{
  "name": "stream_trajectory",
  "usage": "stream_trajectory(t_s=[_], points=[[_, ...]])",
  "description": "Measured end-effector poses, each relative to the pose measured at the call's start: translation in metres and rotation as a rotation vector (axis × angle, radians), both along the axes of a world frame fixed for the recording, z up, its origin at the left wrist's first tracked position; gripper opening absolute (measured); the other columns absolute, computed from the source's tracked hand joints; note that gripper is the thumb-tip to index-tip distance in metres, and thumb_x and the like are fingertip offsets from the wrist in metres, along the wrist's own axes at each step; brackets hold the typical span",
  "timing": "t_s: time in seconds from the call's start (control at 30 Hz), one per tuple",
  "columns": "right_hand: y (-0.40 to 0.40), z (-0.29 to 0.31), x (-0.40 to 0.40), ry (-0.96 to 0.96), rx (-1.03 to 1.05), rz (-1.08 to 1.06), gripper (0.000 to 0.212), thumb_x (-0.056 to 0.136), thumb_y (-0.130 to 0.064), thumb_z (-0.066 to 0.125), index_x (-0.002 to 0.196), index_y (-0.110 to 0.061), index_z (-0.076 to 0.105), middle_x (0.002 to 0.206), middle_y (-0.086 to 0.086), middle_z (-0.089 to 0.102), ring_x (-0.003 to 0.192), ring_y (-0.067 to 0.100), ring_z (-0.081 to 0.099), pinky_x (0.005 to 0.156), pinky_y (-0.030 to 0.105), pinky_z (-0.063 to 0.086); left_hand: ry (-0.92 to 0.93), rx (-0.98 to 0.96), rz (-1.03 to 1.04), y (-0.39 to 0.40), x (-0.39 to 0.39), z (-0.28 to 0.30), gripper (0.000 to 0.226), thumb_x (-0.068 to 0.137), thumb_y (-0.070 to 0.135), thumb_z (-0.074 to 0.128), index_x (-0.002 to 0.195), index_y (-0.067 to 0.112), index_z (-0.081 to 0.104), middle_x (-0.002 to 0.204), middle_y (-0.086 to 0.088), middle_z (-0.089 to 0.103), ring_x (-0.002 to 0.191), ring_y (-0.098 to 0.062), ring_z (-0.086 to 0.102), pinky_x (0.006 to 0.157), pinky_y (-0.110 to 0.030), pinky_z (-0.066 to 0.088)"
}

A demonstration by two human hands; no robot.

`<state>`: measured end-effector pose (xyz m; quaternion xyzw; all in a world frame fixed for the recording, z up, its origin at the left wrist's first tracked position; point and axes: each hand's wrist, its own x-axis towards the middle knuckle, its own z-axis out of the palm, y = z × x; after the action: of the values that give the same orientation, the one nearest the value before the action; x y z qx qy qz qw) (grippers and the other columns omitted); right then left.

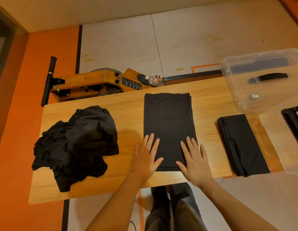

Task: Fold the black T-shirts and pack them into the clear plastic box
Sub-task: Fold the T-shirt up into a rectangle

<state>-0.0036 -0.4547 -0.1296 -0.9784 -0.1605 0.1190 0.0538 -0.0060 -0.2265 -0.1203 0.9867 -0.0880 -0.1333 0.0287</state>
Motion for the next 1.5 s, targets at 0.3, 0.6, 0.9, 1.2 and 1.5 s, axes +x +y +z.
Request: stream_trajectory(t_s=[0.3,0.6,0.9,1.2,1.5], points=[[-0.023,0.013,-0.022,0.004,0.075,-0.059,0.077,0.093,-0.064,0.037,0.150,-0.013,0.033,0.158,0.013,0.027,0.146,0.031,0.024,0.116,0.047,0.018,-0.029,0.039,0.009,0.016,-0.021,0.015,0.073,0.090,0.063,0.028,0.150,0.020,0.025,0.157,-0.012,0.023,0.144,-0.031,0.021,0.112,-0.050,0.026],[-0.031,0.036,-0.034,-0.045,0.127,0.081,0.068,0.041,-0.022,0.099,0.104,-0.014,0.073,0.103,0.005,0.067,0.090,0.023,0.067,0.075,0.031,0.056,-0.079,-0.193,-0.219,0.020,-0.033,0.034,0.034,0.058,0.031,0.090,0.078,0.019,0.064,0.077,0.003,0.059,0.066,-0.013,0.055,0.055,-0.025,0.043],[-0.037,0.043,-0.026,0.137,0.179,-0.098,0.040,0.089,-0.025,0.068,0.127,-0.017,0.059,0.130,0.001,0.052,0.119,0.020,0.051,0.096,0.023,0.042,0.065,-0.225,-0.124,0.033,-0.029,0.035,0.015,0.093,0.017,0.055,0.102,0.013,0.067,0.103,-0.002,0.062,0.090,-0.018,0.057,0.073,-0.027,0.044],[-0.027,0.054,-0.001,0.045,0.361,-0.330,0.015,0.093,-0.022,0.060,0.106,-0.018,0.067,0.102,-0.003,0.063,0.095,0.012,0.054,0.084,0.023,0.042,0.131,-0.536,0.280,0.025,-0.011,0.048,0.011,0.091,0.011,0.055,0.099,0.013,0.063,0.090,0.004,0.055,0.067,-0.007,0.048,0.058,-0.014,0.037],[-0.011,0.074,0.050,0.132,0.754,-0.665,0.039,0.097,-0.016,0.057,0.135,-0.013,0.050,0.119,0.006,0.064,0.105,0.020,0.062,0.087,0.030,0.052,0.070,-0.881,0.690,0.024,0.033,0.053,0.014,0.093,0.007,0.057,0.102,0.009,0.067,0.080,0.001,0.062,0.072,-0.010,0.059,0.064,-0.014,0.046]])
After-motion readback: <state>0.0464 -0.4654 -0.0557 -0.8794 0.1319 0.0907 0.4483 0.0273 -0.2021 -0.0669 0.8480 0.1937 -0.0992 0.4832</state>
